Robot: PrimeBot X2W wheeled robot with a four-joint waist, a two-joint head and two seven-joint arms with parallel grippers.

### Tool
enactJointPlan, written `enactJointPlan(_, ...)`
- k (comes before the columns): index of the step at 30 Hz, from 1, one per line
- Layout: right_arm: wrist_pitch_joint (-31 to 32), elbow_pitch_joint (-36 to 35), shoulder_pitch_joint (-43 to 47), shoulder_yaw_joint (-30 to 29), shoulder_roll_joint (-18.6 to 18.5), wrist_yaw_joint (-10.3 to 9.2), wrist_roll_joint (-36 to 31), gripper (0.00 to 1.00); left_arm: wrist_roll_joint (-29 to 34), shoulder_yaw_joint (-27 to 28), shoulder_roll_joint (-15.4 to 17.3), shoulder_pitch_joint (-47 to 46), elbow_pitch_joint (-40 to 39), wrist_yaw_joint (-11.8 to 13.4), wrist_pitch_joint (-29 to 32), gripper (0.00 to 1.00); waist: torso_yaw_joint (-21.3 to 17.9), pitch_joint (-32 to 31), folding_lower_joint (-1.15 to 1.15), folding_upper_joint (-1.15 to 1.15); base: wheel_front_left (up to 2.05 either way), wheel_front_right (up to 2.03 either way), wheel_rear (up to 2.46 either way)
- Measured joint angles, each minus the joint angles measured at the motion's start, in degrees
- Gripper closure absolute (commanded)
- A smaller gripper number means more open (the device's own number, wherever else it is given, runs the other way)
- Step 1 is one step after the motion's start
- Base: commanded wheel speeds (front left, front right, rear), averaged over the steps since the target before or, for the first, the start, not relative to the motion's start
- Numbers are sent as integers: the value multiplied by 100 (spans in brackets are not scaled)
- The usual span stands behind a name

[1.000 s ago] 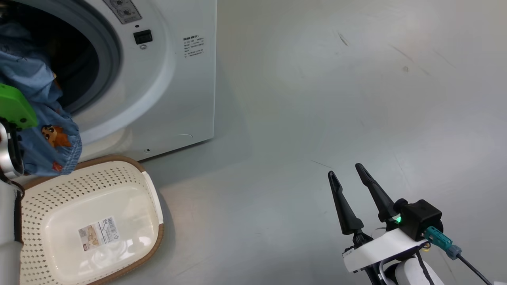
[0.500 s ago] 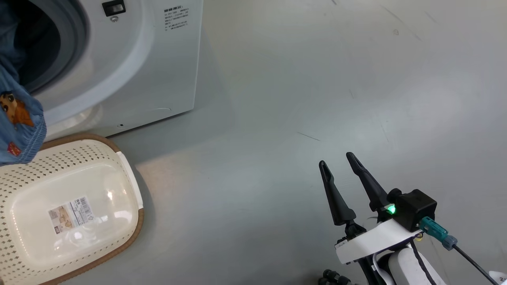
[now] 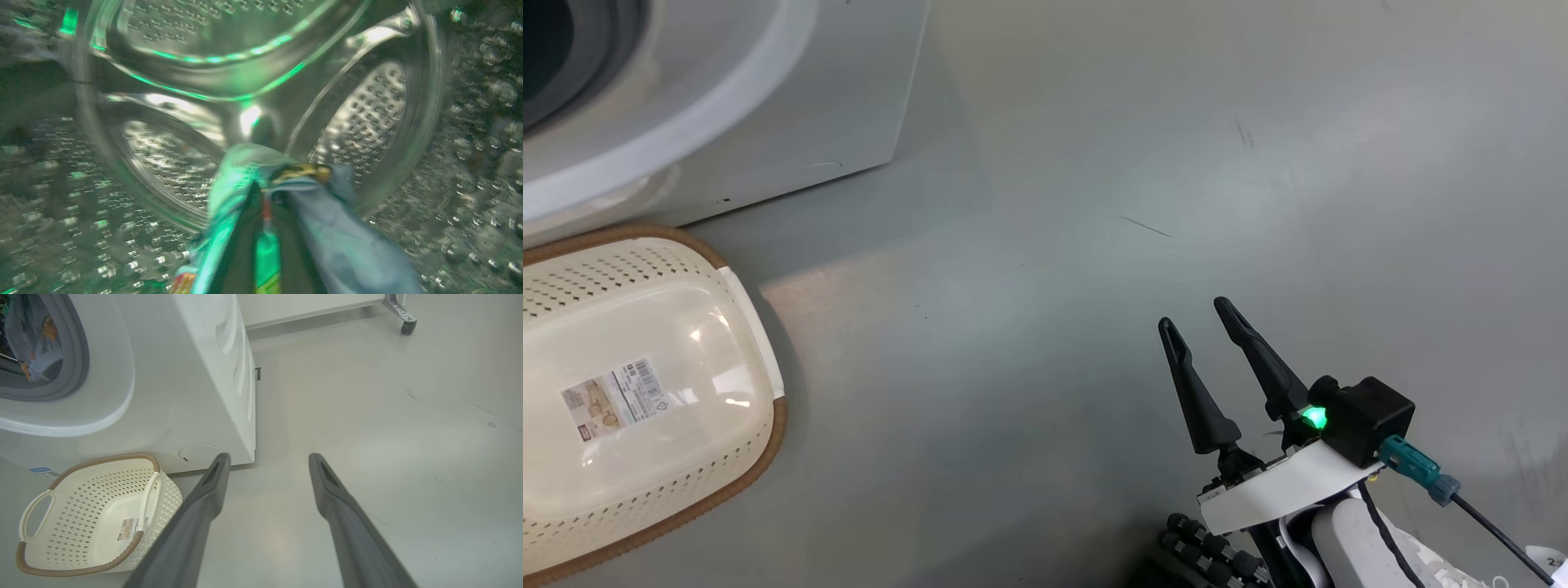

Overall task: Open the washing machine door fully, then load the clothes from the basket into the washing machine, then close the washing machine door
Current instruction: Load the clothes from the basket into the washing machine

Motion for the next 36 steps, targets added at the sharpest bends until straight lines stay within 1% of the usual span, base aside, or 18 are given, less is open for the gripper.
enactJointPlan(6, 0, -67, -153, 59, 3, 0, 118, 0, 121, -54, 267, -479, 113, -14, -4, 100, -40, 383, 0, 0, 0, 0, 0)
enactJointPlan(16, 0, -76, -241, 137, 8, 0, 190, 0, 291, -134, 397, -1009, 481, -59, -274, 100, -106, 852, 0, 0, 0, 0, 0)
enactJointPlan(20, 0, -63, -252, 185, 11, 0, 221, 0, 457, -303, 525, -1131, 648, -116, -397, 100, -145, 917, 0, 0, 0, 0, 0)
enactJointPlan(27, 0, -54, -239, 315, 12, 0, 243, 0, 450, -275, 510, -1551, 737, -162, -728, 100, -183, 960, 0, 0, 0, 0, 0)
enactJointPlan(31, 0, -55, -235, 347, 12, 0, 278, 0, 450, -234, 512, -1632, 840, -160, -868, 100, -205, 965, 0, 0, 0, 0, 0)
enactJointPlan(36, 0, -57, -229, 379, 12, 0, 286, 0, 450, -205, 511, -1764, 875, -158, -1216, 100, -236, 981, 0, 0, 0, 0, 0)
